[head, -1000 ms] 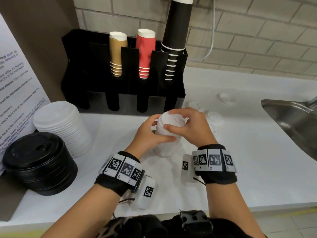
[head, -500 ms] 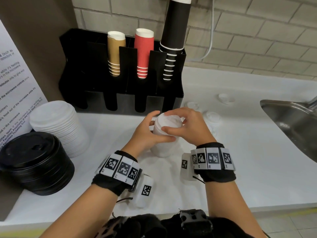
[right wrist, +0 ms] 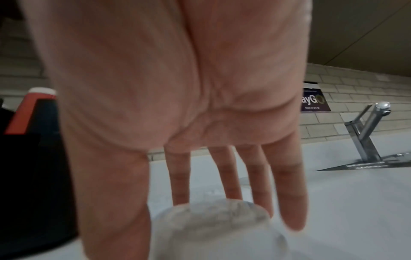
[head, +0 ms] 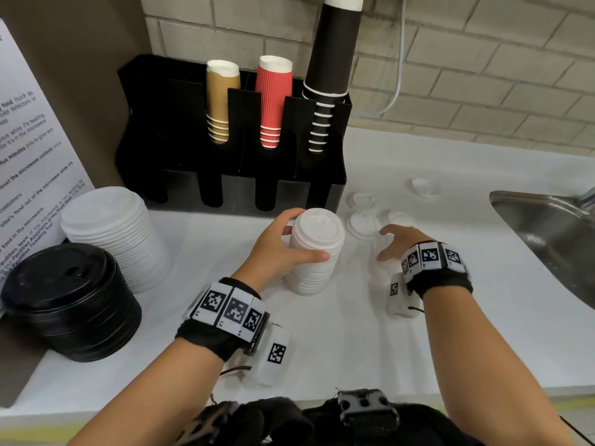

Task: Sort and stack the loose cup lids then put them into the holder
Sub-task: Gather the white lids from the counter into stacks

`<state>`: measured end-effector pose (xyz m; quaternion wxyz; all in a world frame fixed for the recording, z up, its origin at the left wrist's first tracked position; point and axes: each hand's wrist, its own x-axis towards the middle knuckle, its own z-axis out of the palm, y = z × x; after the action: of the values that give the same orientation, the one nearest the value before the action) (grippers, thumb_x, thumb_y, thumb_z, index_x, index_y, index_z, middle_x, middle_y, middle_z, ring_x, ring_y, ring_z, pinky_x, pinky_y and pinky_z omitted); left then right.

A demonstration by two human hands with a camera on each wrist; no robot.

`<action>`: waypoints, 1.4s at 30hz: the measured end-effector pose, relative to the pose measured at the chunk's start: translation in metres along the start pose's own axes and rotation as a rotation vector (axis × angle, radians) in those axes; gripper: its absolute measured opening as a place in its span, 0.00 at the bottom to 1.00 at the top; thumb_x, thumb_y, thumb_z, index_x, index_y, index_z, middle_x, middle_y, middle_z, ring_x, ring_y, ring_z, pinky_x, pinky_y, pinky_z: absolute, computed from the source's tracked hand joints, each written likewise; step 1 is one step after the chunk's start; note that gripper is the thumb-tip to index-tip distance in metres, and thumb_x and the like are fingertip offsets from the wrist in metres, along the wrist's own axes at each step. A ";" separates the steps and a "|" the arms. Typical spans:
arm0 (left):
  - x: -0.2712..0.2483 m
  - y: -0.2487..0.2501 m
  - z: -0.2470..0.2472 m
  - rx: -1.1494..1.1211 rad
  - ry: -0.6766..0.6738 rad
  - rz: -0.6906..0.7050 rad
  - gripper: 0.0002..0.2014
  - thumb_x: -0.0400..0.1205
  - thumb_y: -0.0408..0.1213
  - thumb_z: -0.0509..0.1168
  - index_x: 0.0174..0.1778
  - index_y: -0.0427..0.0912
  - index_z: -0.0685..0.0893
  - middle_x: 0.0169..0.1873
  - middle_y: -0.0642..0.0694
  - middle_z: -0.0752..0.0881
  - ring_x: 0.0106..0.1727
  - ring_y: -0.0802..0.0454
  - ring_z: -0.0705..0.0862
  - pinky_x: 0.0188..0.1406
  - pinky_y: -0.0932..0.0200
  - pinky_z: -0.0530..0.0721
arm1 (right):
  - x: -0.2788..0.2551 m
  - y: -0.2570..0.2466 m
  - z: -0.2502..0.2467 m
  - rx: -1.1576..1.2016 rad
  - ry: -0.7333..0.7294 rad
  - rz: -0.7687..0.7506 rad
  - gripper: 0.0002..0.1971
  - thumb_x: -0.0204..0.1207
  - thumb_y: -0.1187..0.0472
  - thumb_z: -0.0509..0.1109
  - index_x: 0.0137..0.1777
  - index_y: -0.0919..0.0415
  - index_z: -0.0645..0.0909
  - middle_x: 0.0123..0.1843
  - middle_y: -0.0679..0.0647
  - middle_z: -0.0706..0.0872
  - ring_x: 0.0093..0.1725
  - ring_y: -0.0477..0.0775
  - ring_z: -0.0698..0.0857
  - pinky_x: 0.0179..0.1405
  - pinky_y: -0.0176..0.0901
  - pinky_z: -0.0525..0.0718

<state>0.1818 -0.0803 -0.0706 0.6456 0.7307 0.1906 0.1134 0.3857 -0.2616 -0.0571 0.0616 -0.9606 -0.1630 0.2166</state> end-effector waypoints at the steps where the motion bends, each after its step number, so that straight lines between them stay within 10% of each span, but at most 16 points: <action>1: 0.001 0.000 0.001 -0.001 0.000 0.003 0.37 0.65 0.41 0.84 0.67 0.62 0.75 0.57 0.67 0.78 0.61 0.65 0.76 0.65 0.40 0.82 | 0.001 0.001 0.002 -0.014 -0.001 -0.006 0.37 0.68 0.57 0.80 0.77 0.48 0.69 0.74 0.58 0.74 0.68 0.61 0.79 0.52 0.44 0.74; 8: 0.006 0.003 0.004 -0.008 -0.013 0.011 0.36 0.66 0.41 0.84 0.67 0.61 0.75 0.59 0.67 0.78 0.60 0.69 0.75 0.64 0.41 0.82 | -0.019 -0.002 -0.015 0.210 0.106 -0.065 0.30 0.71 0.48 0.76 0.71 0.50 0.70 0.63 0.58 0.78 0.58 0.61 0.83 0.51 0.47 0.78; 14: 0.006 0.002 0.004 -0.022 -0.007 0.002 0.36 0.65 0.39 0.84 0.67 0.60 0.76 0.57 0.66 0.78 0.61 0.63 0.78 0.59 0.47 0.84 | -0.062 -0.035 -0.015 0.797 0.194 -0.516 0.18 0.68 0.52 0.79 0.58 0.45 0.82 0.53 0.43 0.85 0.50 0.43 0.84 0.46 0.34 0.79; 18: 0.006 0.002 0.005 -0.023 0.003 0.004 0.37 0.65 0.39 0.84 0.69 0.59 0.76 0.57 0.64 0.79 0.62 0.60 0.79 0.54 0.51 0.84 | -0.068 -0.052 -0.003 0.731 0.235 -0.644 0.19 0.68 0.54 0.80 0.59 0.47 0.84 0.55 0.37 0.86 0.51 0.38 0.83 0.46 0.21 0.77; 22: 0.006 0.003 0.006 -0.016 0.005 0.010 0.38 0.66 0.39 0.84 0.69 0.60 0.75 0.57 0.65 0.79 0.61 0.62 0.79 0.53 0.53 0.84 | -0.066 -0.060 0.003 0.659 0.228 -0.668 0.22 0.65 0.54 0.82 0.60 0.50 0.85 0.56 0.41 0.86 0.55 0.44 0.82 0.50 0.31 0.79; 28: 0.006 0.002 0.006 -0.011 0.004 0.014 0.36 0.66 0.39 0.84 0.67 0.62 0.75 0.57 0.65 0.79 0.62 0.55 0.80 0.54 0.51 0.85 | -0.069 -0.067 0.004 0.520 0.259 -0.708 0.24 0.62 0.51 0.84 0.59 0.44 0.83 0.51 0.32 0.80 0.50 0.22 0.76 0.44 0.18 0.73; 33: 0.007 0.001 0.007 -0.007 0.005 0.026 0.36 0.67 0.39 0.84 0.65 0.64 0.74 0.55 0.67 0.77 0.58 0.61 0.78 0.51 0.55 0.83 | -0.075 -0.069 0.005 0.456 0.282 -0.733 0.27 0.61 0.53 0.85 0.60 0.44 0.83 0.51 0.34 0.78 0.51 0.29 0.76 0.46 0.15 0.70; 42: 0.005 0.002 0.009 0.002 -0.006 0.029 0.42 0.64 0.43 0.85 0.71 0.65 0.72 0.60 0.63 0.77 0.67 0.55 0.77 0.65 0.51 0.81 | -0.076 -0.067 0.000 0.436 0.183 -0.750 0.27 0.62 0.51 0.84 0.62 0.44 0.82 0.58 0.39 0.80 0.52 0.24 0.75 0.45 0.14 0.69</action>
<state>0.1900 -0.0860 -0.0707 0.6439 0.7342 0.1784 0.1205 0.3018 -0.2245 -0.0148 0.3512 -0.8149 -0.4445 0.1227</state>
